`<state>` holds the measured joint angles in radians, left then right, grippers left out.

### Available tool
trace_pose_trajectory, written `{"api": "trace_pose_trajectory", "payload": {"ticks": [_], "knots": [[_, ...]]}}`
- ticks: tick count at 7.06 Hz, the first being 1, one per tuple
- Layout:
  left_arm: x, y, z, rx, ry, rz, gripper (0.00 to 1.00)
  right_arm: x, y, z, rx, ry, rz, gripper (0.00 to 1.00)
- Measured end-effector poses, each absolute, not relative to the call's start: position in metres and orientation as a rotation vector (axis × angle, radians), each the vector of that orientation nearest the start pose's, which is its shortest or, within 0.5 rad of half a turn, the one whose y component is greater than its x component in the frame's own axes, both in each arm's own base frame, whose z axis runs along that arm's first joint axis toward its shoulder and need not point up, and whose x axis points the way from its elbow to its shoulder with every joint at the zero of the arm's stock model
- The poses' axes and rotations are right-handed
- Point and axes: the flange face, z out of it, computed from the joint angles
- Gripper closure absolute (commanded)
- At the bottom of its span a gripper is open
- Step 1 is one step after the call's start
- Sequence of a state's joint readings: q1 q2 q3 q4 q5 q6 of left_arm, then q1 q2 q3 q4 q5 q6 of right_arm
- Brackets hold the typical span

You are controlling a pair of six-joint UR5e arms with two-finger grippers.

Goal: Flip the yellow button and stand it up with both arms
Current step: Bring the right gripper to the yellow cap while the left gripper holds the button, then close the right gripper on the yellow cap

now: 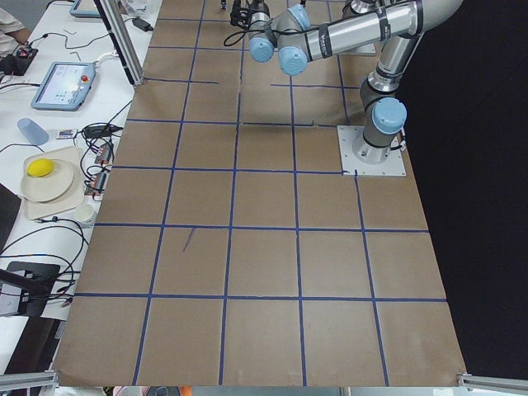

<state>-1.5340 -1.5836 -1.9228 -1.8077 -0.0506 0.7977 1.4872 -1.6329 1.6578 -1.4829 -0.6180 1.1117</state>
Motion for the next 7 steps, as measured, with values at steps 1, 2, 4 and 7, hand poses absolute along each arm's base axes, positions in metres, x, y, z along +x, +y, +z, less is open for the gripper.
{"api": "trace_pose_trajectory", "payload": {"ticks": [1, 2, 4, 7], "knots": [[-0.2158, -0.4650, 0.3953, -0.100, -1.529, 0.208, 0.91, 0.1777, -0.4719, 0.5069, 1.332, 1.841, 0.696, 0.06], [-0.2158, -0.4651, 0.3955, -0.100, -1.529, 0.209, 0.91, 0.1791, -0.4710, 0.5059, 1.333, 1.840, 0.702, 0.14], [-0.2158, -0.4642, 0.3969, -0.102, -1.529, 0.210, 0.91, 0.1791, -0.4734, 0.5029, 1.336, 1.839, 0.707, 0.40], [-0.2159, -0.4634, 0.3978, -0.103, -1.529, 0.212, 0.91, 0.1787, -0.4741, 0.5041, 1.333, 1.831, 0.707, 0.71]]}}
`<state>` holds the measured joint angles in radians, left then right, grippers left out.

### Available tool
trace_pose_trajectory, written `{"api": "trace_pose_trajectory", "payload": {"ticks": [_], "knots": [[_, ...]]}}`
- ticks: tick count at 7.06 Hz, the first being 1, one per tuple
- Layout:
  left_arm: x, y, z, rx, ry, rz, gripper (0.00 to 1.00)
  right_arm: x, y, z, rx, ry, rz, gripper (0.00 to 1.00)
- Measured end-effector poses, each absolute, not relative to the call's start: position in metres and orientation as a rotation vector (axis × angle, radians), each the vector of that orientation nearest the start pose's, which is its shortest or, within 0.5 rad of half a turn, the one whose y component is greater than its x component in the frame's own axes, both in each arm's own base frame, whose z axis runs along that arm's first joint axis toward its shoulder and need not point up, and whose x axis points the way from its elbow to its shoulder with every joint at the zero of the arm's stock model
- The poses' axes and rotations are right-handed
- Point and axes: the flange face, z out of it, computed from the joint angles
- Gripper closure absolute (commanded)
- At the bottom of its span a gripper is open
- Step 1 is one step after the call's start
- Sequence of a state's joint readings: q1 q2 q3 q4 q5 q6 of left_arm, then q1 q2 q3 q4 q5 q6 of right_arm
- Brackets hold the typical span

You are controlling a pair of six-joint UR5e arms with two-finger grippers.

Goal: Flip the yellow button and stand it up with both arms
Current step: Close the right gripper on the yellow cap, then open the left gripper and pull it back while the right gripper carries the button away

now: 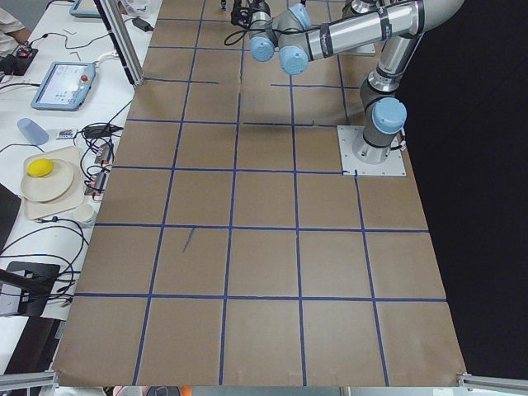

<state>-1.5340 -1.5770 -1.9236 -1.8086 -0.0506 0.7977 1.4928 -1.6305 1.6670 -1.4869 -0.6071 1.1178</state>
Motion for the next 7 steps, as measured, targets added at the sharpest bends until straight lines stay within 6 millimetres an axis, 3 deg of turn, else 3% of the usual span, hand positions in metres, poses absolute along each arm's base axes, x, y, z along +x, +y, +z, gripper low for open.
{"api": "trace_pose_trajectory", "payload": {"ticks": [1, 2, 3, 4, 7], "knots": [[-0.2160, -0.4634, 0.3978, -0.103, -1.529, 0.211, 0.87, 0.1785, -0.4739, 0.5047, 1.333, 1.830, 0.706, 0.73], [-0.2159, -0.4632, 0.3981, -0.104, -1.529, 0.212, 0.63, 0.1780, -0.4739, 0.5050, 1.334, 1.829, 0.706, 0.75], [-0.2159, -0.4632, 0.3982, -0.104, -1.530, 0.212, 0.52, 0.1775, -0.4741, 0.5056, 1.334, 1.828, 0.704, 0.76], [-0.2159, -0.4634, 0.3984, -0.105, -1.530, 0.212, 0.07, 0.1768, -0.4745, 0.5066, 1.334, 1.827, 0.701, 0.77], [-0.2155, -0.4645, 0.4004, -0.110, -1.532, 0.216, 0.03, 0.1743, -0.4766, 0.5101, 1.343, 1.822, 0.692, 0.79]]}}
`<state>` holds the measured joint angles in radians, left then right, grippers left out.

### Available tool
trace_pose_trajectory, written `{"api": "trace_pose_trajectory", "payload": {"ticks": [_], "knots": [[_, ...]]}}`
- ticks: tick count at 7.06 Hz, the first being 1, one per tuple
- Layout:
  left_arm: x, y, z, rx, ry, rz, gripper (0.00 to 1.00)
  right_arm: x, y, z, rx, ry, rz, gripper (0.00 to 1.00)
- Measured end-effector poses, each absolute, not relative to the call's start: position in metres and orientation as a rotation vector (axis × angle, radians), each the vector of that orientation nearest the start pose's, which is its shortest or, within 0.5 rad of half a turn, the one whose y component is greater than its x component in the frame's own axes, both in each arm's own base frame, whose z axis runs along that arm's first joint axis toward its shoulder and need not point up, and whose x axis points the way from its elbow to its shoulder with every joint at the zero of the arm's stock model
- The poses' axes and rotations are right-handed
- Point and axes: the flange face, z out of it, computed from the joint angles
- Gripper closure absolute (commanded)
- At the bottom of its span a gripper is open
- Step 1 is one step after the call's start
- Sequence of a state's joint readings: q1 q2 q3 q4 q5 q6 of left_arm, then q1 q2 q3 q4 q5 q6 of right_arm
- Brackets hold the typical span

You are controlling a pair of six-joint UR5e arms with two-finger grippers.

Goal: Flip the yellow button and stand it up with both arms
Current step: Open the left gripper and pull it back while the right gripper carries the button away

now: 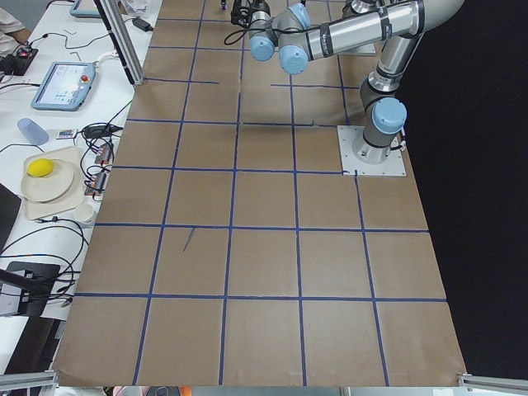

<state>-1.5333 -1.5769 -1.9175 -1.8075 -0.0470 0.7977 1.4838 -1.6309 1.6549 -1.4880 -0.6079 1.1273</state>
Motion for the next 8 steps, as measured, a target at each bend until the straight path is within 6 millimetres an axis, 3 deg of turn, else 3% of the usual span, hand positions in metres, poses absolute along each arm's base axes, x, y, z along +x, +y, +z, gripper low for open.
{"api": "trace_pose_trajectory", "payload": {"ticks": [3, 5, 8], "knots": [[-0.209, -0.472, 0.408, -0.088, -1.549, 0.194, 0.03, 0.162, -0.482, 0.510, 1.362, 1.826, 0.658, 0.79], [-0.204, -0.484, 0.419, -0.083, -1.611, 0.138, 0.03, 0.122, -0.493, 0.506, 1.347, 1.887, 0.522, 0.79], [-0.184, -0.497, 0.419, -0.120, -1.853, 0.020, 0.02, 0.061, -0.497, 0.487, 1.121, 2.207, 0.261, 0.82]]}}
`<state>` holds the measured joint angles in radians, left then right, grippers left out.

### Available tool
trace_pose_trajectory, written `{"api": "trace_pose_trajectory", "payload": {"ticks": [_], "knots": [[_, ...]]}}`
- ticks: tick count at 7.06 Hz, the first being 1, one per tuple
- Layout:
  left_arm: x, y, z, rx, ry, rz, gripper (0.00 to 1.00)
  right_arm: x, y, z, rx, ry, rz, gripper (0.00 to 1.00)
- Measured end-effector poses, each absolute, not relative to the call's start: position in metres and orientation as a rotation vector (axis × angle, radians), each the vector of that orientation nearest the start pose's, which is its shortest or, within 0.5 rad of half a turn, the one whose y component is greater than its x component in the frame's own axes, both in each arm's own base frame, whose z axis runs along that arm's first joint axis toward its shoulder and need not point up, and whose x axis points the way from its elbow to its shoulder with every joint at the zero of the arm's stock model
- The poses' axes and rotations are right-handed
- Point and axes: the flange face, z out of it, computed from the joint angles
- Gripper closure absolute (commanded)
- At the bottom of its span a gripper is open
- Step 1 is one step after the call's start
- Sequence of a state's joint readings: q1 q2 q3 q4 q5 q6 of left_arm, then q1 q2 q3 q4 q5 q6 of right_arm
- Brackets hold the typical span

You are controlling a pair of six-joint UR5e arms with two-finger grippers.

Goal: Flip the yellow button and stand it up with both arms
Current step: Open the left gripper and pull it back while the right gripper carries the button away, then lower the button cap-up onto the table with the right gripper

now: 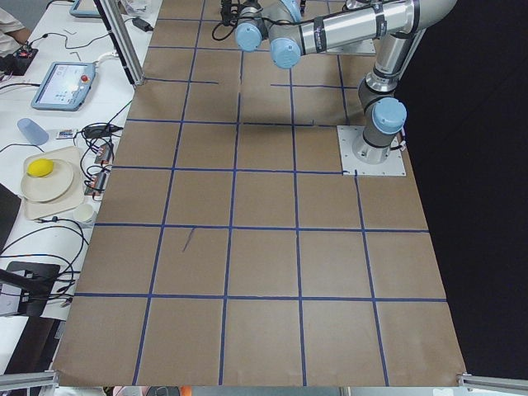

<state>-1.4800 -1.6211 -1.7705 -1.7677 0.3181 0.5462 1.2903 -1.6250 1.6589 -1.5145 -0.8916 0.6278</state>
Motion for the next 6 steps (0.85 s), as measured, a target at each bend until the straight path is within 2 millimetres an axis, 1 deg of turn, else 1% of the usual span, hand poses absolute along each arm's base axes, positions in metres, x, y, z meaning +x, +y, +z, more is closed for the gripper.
{"api": "trace_pose_trajectory", "payload": {"ticks": [1, 2, 3, 4, 5, 6], "knots": [[-0.174, -0.500, 0.417, -0.134, -1.982, -0.022, 0.01, 0.036, -0.497, 0.481, 0.983, 2.340, 0.173, 0.86], [-0.165, -0.502, 0.413, -0.150, -2.132, -0.048, 0.01, 0.016, -0.496, 0.473, 0.794, 2.494, 0.098, 0.88], [-0.154, -0.506, 0.409, -0.159, -2.301, -0.057, 0.01, 0.000, -0.495, 0.460, 0.539, 2.649, 0.052, 0.91], [-0.141, -0.510, 0.409, -0.177, -2.483, -0.058, 0.01, -0.019, -0.496, 0.444, 0.288, 2.748, 0.034, 0.91], [-0.127, -0.516, 0.419, -0.192, -2.660, -0.051, 0.01, -0.046, -0.498, 0.429, 0.072, 2.803, 0.000, 0.92], [-0.115, -0.522, 0.433, -0.167, -2.815, -0.041, 0.01, -0.077, -0.500, 0.413, -0.139, 2.835, -0.061, 0.92]]}}
